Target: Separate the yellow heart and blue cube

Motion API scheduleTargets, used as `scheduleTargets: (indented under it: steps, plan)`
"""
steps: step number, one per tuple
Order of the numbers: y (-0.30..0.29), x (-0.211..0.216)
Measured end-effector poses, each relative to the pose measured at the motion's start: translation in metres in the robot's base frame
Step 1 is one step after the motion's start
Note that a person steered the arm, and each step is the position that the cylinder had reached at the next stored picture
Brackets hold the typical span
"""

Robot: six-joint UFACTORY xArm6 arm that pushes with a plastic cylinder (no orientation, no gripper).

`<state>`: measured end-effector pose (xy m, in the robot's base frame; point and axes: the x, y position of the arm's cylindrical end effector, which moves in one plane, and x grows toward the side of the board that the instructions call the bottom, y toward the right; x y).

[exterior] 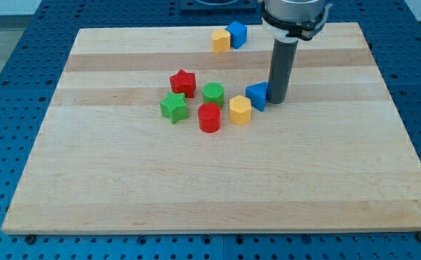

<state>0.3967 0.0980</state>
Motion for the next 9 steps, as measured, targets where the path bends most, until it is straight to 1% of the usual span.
scheduleTargets:
  steps: [1,3,5,6,7,9]
  plan:
    - [0.005,-0.025]
    - [0.012,-0.095]
    - [0.044,-0.165]
    - [0.041,-0.196]
    - [0.014,-0.204]
    - [-0.065,-0.204]
